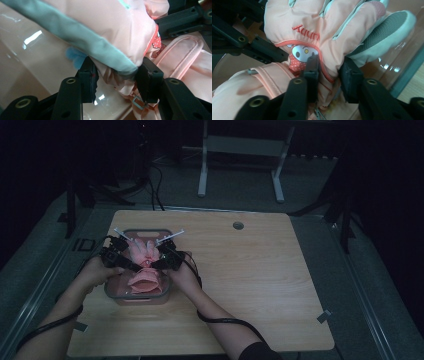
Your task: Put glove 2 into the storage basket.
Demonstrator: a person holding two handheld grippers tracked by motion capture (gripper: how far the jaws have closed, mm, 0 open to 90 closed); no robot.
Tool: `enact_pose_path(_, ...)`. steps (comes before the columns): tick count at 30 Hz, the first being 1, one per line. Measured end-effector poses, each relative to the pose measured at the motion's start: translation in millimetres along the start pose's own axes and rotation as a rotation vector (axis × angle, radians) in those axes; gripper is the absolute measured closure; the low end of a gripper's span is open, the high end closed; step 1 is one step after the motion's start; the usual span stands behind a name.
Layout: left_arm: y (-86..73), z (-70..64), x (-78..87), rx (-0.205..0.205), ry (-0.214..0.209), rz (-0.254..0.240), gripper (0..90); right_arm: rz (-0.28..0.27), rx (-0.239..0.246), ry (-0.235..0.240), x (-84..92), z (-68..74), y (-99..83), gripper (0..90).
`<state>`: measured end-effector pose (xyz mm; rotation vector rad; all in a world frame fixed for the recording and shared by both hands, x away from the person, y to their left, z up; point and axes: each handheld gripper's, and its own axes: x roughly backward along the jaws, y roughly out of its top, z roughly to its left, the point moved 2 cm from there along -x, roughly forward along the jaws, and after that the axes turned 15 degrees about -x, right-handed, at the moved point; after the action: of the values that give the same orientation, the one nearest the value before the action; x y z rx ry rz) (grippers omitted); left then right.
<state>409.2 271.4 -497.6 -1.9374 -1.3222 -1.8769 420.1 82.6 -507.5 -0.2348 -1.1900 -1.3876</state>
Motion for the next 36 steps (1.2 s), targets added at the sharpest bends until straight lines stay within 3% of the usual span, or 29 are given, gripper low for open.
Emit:
enact_pose_path(2,-0.2,0.7,0.6,0.002,0.006,-0.004,53.9,-0.006,0.006,-0.006,1.7,0.3,2.1,59.4)
enact_pose_path(4,0.6,1.5,1.3,0.013,0.015,-0.016,52.7,-0.052,0.043,-0.019,5.6,-0.3,5.2,45.5)
enact_pose_path(6,2.6,1.7,0.7,0.011,0.036,-0.031,50.4,-0.062,0.038,0.012,11.9,-1.8,8.6,37.9)
enact_pose_path(10,5.9,2.4,-0.1,0.041,0.076,-0.069,36.2,-0.067,0.047,0.072,23.2,-5.9,11.3,25.3)
enact_pose_path(13,6.3,1.6,1.6,0.047,0.101,-0.129,25.9,-0.074,0.022,0.131,29.7,-11.7,11.7,21.5)
enact_pose_path(18,9.4,-4.9,12.1,0.054,0.159,-0.215,12.9,-0.078,0.053,0.128,37.7,-16.5,10.7,19.9)
enact_pose_path(21,14.3,-16.1,20.3,0.02,0.163,-0.24,1.9,-0.084,0.077,0.121,44.7,-20.0,10.2,19.6)
enact_pose_path(27,25.7,-48.6,34.0,-0.055,0.209,-0.333,1.9,-0.114,0.077,0.144,63.8,-28.1,9.5,19.0)
enact_pose_path(30,32.7,-66.0,33.7,-0.109,0.215,-0.35,1.9,-0.126,0.086,0.143,73.0,-33.9,7.5,18.7)
enact_pose_path(32,35.1,-71.5,32.7,-0.128,0.212,-0.351,1.9,-0.125,0.089,0.142,74.9,-35.5,6.8,18.4)
enact_pose_path(33,40.4,-82.9,29.8,-0.152,0.189,-0.359,1.9,-0.126,0.091,0.137,77.2,-37.5,5.7,18.4)
enact_pose_path(36,47.5,-98.9,24.9,-0.189,0.16,-0.371,1.9,-0.132,0.098,0.124,86.9,-49.0,-0.3,17.8)
